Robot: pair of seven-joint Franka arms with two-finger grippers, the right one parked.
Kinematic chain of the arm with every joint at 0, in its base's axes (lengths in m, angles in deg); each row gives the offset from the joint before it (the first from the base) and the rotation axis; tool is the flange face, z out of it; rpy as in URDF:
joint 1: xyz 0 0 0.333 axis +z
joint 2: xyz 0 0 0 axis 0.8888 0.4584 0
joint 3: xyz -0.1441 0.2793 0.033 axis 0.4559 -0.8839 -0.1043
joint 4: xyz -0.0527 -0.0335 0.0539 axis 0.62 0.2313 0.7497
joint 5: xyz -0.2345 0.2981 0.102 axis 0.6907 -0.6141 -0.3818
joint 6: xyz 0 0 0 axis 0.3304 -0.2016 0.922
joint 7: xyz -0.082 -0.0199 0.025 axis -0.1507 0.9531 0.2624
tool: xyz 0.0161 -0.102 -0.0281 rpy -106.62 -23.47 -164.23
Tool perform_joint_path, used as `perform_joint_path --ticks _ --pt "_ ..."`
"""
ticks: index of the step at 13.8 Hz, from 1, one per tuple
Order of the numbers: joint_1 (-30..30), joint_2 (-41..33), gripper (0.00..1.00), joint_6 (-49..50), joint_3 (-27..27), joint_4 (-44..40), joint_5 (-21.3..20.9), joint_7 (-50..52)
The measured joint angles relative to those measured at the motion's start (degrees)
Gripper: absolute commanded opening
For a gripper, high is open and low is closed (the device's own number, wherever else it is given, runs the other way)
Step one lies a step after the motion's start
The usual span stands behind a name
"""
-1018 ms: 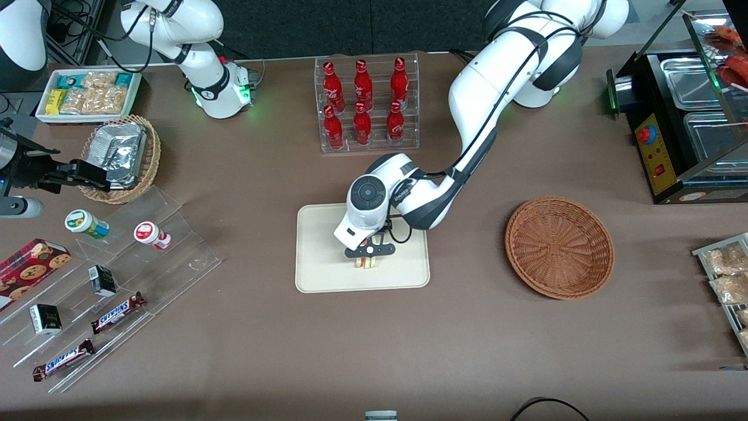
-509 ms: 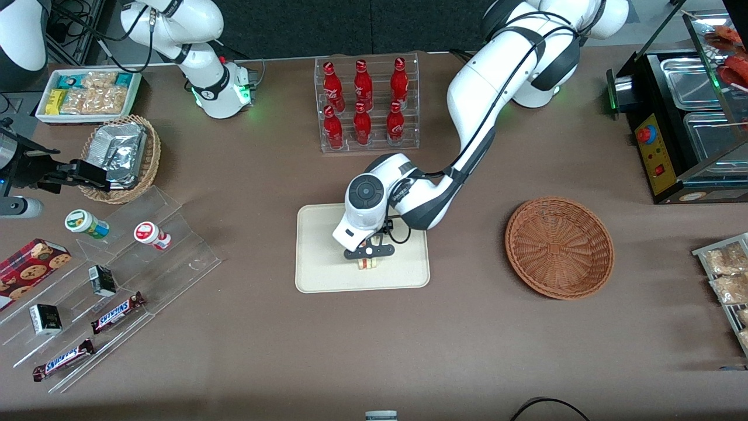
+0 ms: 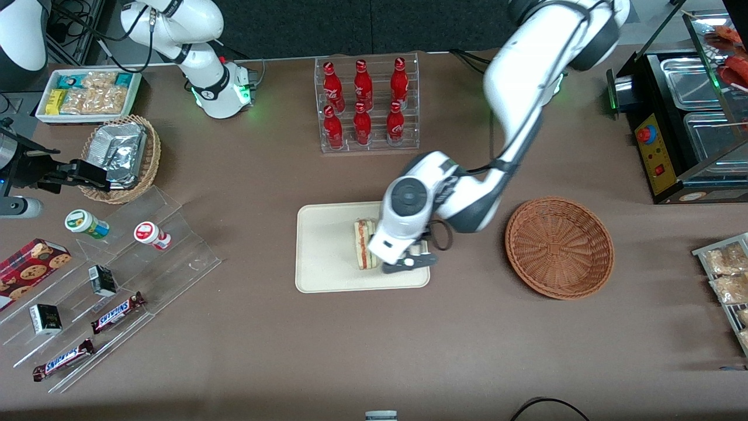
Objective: Place sandwich from basket to tray
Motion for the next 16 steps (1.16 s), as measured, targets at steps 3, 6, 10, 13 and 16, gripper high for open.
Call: perform_joint_path --ticks 3,6,10,13,16 --pt "7.75 -8.19 0.99 -6.34 1.64 13.96 -0.01 -7.40" --pt "14.02 -15.16 0.99 -7.98 1.81 23.99 -0.01 -16.21" --pt "23.17 -22.93 0.99 -7.73 1.86 31.19 0.19 -28.73" --pt "29.35 -27.78 0.99 -1.87 1.82 32.45 2.57 -39.33" --pt "32.44 -32.87 0.99 3.22 1.76 31.91 3.52 -42.46"
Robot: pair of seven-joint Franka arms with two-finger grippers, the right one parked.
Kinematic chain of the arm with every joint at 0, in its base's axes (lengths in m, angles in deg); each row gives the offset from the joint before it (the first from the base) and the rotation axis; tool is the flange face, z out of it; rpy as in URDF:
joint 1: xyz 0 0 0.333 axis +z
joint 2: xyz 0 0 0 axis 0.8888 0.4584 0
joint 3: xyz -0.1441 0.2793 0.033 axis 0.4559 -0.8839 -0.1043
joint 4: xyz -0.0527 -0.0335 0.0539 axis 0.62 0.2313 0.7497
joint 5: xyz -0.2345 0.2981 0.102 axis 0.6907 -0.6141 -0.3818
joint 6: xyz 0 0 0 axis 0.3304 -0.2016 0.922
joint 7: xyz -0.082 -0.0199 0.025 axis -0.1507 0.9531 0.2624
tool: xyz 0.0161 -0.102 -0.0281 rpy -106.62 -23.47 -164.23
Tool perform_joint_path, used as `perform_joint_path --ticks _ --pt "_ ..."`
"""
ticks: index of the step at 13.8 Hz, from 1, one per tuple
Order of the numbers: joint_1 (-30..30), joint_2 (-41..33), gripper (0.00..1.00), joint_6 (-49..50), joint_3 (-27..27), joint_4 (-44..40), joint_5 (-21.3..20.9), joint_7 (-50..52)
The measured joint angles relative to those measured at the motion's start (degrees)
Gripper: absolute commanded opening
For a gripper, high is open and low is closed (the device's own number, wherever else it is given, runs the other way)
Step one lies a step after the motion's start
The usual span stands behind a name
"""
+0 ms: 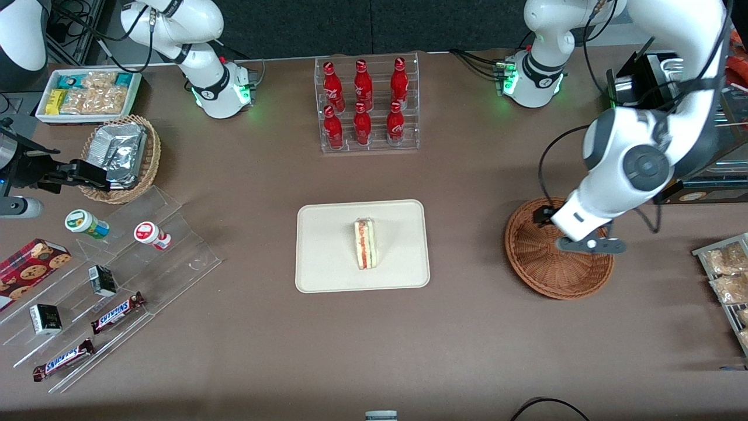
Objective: Place sandwich from basket to tray
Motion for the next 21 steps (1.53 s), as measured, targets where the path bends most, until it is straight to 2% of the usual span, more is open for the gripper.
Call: perform_joint_path --ticks 4,8,13,21 --pt "1.14 -5.78 0.99 8.98 -1.01 -3.58 3.78 -2.84" --pt "1.15 -7.63 0.99 20.58 -1.56 -13.68 4.01 -3.17" --pt "1.15 -7.72 1.00 30.25 -1.56 -23.18 4.02 -3.20" --pt "1.13 -7.29 1.00 32.92 -1.43 -25.64 4.01 -3.20"
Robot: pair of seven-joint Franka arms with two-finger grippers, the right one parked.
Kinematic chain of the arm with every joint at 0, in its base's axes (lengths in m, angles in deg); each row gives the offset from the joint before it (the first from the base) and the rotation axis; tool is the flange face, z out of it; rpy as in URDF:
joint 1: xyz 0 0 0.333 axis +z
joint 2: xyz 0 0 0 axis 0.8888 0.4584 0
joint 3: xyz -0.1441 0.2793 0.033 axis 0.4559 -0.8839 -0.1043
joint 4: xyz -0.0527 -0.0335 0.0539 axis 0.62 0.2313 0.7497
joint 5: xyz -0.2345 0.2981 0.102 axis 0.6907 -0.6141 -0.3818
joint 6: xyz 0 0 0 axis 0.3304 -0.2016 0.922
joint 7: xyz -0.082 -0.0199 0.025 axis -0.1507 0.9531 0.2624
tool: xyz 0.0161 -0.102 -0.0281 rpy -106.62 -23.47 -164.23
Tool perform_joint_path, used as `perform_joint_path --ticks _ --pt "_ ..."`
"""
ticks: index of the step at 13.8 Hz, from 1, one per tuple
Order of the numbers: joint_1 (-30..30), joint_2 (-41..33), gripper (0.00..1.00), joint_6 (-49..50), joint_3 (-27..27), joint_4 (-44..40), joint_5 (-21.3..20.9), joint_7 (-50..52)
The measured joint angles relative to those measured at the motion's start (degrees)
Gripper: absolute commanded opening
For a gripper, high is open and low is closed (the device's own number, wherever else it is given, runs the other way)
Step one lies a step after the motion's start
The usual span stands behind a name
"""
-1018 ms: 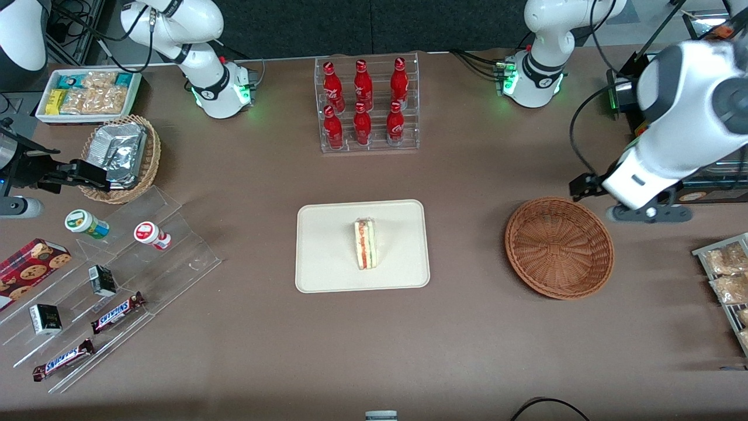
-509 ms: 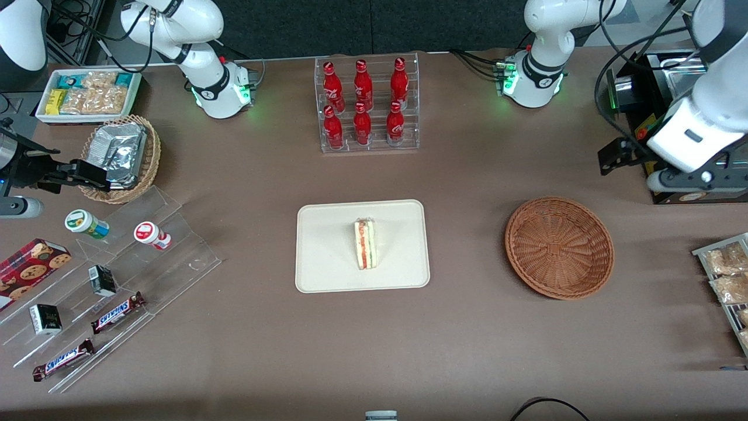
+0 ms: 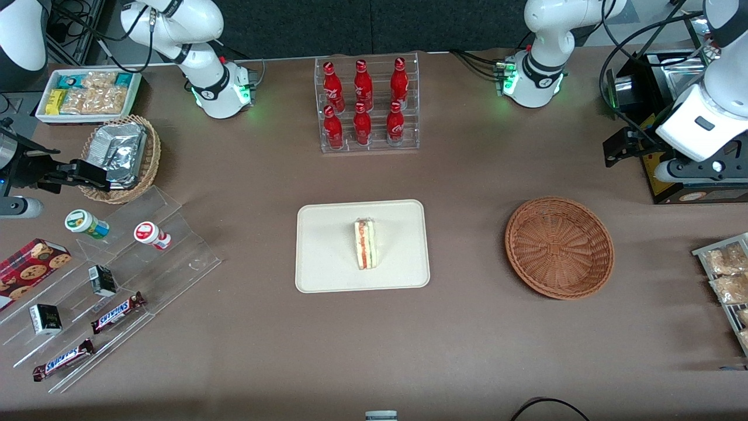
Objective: Place sandwich from basket to tray
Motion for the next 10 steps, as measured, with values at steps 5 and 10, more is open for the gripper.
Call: perform_joint_path --ticks 5,10 --pt "0.04 0.54 1.00 0.04 -0.17 0.00 0.00 0.00" --pt "-1.22 0.63 1.00 0.04 -1.81 -0.07 -0.01 0.00"
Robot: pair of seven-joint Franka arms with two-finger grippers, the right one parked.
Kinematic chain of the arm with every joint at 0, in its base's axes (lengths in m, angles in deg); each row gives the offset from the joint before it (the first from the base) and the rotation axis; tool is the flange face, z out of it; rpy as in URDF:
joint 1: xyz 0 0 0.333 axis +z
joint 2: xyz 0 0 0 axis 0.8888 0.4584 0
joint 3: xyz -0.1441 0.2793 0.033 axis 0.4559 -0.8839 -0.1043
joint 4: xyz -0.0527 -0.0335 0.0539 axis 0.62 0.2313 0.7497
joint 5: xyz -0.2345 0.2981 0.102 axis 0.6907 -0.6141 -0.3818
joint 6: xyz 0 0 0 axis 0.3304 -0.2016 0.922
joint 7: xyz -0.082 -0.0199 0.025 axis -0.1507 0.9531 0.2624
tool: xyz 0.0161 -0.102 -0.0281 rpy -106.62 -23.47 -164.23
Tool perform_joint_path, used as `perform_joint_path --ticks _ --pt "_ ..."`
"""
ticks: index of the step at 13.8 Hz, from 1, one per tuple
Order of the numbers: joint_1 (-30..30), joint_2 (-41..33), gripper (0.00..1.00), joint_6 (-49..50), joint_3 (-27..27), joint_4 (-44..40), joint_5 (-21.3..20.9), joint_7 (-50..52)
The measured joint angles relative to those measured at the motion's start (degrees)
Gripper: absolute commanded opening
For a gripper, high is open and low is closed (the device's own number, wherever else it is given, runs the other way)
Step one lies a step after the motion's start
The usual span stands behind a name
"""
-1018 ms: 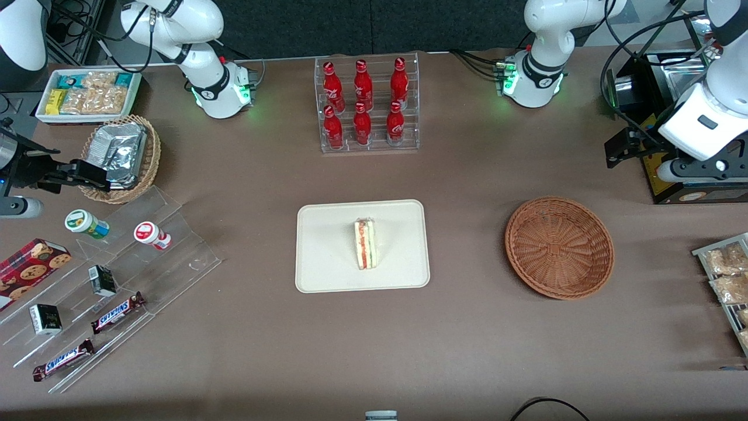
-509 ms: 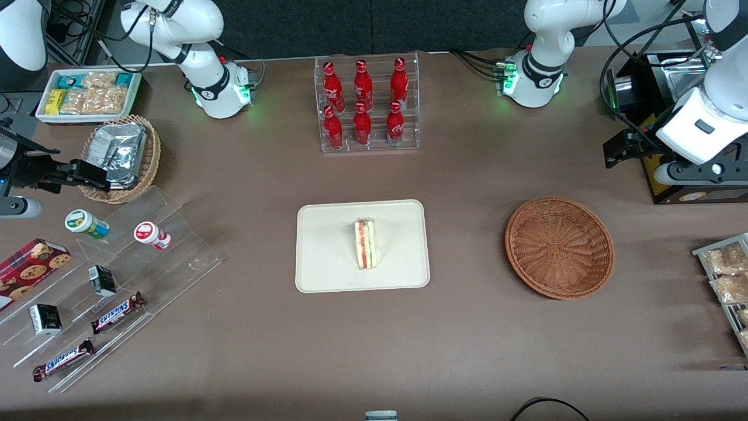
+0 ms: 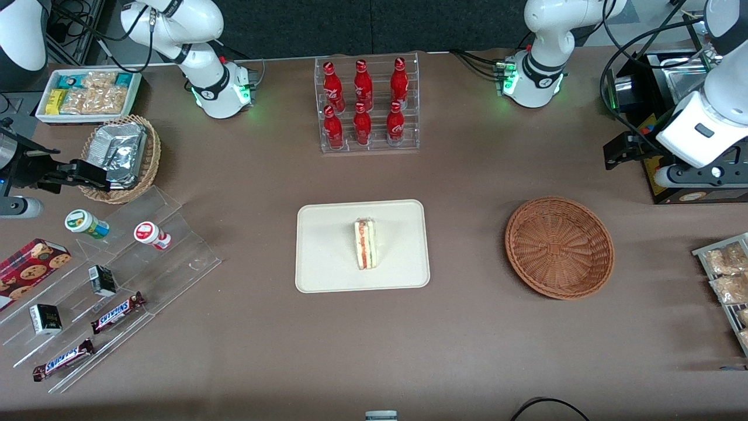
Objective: Place sandwich from basket to tray
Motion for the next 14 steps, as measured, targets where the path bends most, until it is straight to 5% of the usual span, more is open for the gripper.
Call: perform_joint_path --ticks 4,14 --pt "-9.64 0.03 1.00 0.01 -10.86 -0.03 0.00 -0.16" --pt "-10.84 0.01 1.00 -0.68 -11.68 -0.36 0.01 -0.25"
